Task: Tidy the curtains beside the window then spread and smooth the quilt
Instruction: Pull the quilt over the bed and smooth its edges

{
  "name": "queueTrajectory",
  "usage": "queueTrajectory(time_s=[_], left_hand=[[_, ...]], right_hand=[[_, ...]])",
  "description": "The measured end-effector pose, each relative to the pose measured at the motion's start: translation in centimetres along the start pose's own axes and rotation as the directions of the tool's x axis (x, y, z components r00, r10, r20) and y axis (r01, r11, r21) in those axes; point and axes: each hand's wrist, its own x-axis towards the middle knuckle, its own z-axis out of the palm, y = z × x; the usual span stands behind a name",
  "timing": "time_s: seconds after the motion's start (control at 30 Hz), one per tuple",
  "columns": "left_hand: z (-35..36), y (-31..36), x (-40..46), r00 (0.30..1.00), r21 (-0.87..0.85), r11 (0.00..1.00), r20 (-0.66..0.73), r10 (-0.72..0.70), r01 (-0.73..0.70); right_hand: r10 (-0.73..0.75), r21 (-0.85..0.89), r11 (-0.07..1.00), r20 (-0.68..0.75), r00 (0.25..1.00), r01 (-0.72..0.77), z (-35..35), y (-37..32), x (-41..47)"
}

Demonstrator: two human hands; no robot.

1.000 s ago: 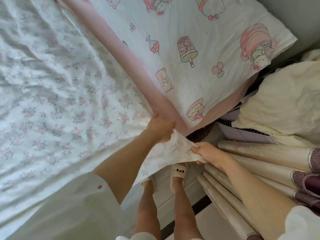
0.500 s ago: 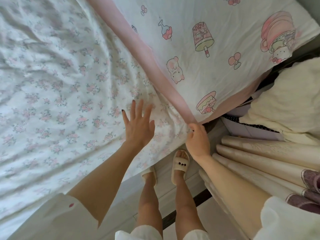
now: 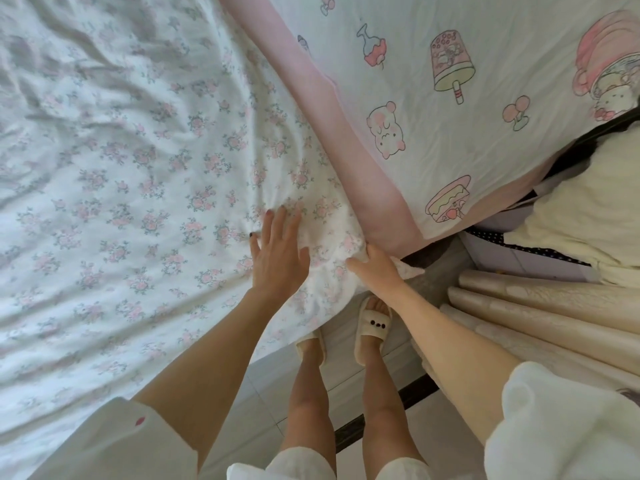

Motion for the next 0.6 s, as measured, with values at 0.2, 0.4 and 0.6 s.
queueTrajectory(time_s=[0.2,0.4,0.6], left_hand=[[-1.3,2.0,0.2,0.977,0.009,0.985,-0.128,0.172,-0.172],[-2.9,5.0,3.5,0.899,0.153,0.886,0.057,0.434,-0.437],[-1.1,6.0,5.6,0.902,0.317,0.852,0.259,0.345,-0.416]], right_hand=[[-0.073,0.15,0.988,0.163,0.984,0.048,-2.4,-0.9,-1.3],[0.028,0.293,0.949,0.295,0.955,-0.118,-3.4,0.0,-2.1],[0.154,0.334,0.876,0.49,0.858,-0.348,-4.7,2.2,-1.4]])
